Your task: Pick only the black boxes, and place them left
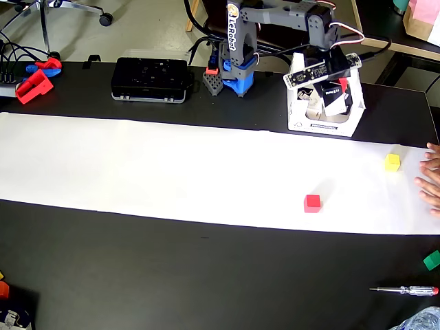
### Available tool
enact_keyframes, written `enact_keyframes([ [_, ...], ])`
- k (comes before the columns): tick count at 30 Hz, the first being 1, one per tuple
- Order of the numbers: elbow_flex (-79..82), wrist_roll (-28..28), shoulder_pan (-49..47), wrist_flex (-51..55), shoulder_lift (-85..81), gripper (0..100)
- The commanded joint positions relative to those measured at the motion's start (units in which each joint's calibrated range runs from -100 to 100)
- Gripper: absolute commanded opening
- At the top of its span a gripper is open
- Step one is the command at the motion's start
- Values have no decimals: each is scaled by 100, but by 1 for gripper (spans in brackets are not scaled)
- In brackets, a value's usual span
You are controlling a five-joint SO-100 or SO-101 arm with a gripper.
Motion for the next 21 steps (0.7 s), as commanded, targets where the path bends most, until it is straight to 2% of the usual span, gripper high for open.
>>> enact_keyframes([
  [1, 88, -261, -844, 12, -864, 10],
  [8, 274, -440, -1381, 4, -572, 10],
  [14, 425, -561, -1337, -60, -106, 12],
  [21, 744, -377, -1398, -36, -11, 40],
])
